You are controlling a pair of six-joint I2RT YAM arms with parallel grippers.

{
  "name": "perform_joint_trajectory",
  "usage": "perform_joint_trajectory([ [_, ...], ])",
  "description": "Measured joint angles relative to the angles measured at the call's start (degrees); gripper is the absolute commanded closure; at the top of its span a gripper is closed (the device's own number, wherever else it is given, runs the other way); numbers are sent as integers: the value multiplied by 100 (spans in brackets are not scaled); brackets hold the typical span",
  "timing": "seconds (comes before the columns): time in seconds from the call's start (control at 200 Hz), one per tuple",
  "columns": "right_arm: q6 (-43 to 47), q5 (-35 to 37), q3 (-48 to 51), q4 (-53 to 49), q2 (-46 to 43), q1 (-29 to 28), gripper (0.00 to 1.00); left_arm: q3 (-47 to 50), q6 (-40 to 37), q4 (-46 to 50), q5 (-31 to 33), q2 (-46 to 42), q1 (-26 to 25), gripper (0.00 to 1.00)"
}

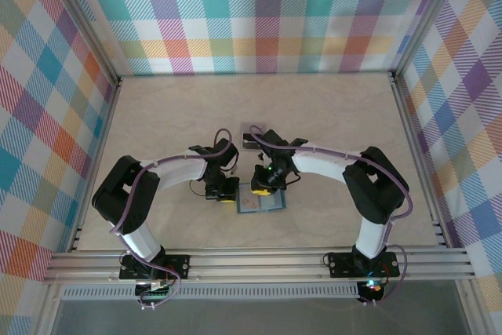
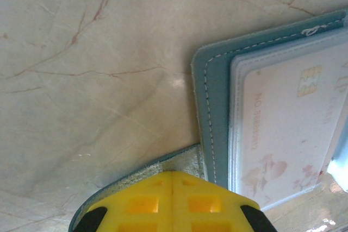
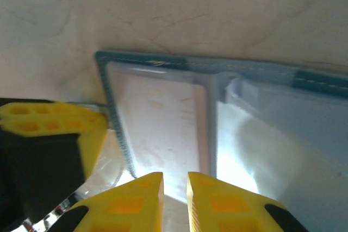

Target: Take the credit cards out of the card holder

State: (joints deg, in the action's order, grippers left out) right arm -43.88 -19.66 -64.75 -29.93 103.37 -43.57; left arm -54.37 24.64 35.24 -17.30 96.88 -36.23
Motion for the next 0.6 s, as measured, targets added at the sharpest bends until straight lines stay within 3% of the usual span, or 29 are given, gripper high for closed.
perform_joint_trajectory([
  [0.315, 284, 752, -94, -634, 109, 0, 80, 0, 0, 0, 0, 0, 0, 97],
  [0.6, 426, 962, -94, -745, 247, 0, 89, 0, 0, 2, 2, 0, 0, 97],
])
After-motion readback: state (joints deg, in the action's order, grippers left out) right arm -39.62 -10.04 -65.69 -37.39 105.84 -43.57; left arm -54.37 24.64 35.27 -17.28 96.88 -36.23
